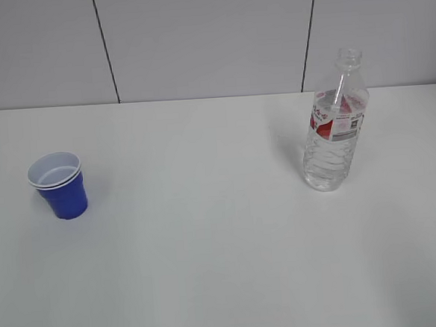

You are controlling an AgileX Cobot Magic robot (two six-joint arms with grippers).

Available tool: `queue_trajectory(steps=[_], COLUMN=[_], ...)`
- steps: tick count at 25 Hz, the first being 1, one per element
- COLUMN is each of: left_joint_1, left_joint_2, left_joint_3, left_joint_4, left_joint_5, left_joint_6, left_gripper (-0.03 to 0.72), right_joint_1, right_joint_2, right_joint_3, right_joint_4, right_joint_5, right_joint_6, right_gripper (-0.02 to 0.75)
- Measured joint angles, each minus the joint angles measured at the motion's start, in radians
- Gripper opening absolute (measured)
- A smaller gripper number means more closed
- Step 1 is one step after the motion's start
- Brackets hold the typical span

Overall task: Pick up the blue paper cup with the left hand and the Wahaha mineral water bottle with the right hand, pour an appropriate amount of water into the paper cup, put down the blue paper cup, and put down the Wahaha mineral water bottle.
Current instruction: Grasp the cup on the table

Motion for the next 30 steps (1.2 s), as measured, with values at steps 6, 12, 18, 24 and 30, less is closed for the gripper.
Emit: queue_trajectory(steps=[6, 12, 18, 24, 30], left_joint_1=[-0.041, -0.041, -0.044, -0.045, -0.045], left_joint_2=[0.0, 0.013, 0.158, 0.311, 0.405], left_joint_3=[-0.002, -0.002, 0.058, 0.166, 0.24], left_joint_4=[-0.047, -0.046, 0.023, 0.012, 0.012], left_joint_5=[-0.159, -0.398, -0.608, -0.854, -1.003], left_joint_6=[0.0, 0.0, 0.0, 0.0, 0.0], left_gripper=[0.48, 0.48, 0.48, 0.48, 0.48], right_joint_1=[0.0, 0.0, 0.0, 0.0, 0.0], right_joint_2=[0.0, 0.0, 0.0, 0.0, 0.0], right_joint_3=[0.0, 0.0, 0.0, -0.013, -0.018], right_joint_4=[0.0, -0.027, -0.029, -0.029, 0.041], right_joint_5=[0.0, 0.0, 0.0, -0.044, -0.484], right_joint_6=[0.0, 0.0, 0.0, 0.0, 0.0], right_gripper=[0.587, 0.587, 0.587, 0.587, 0.587])
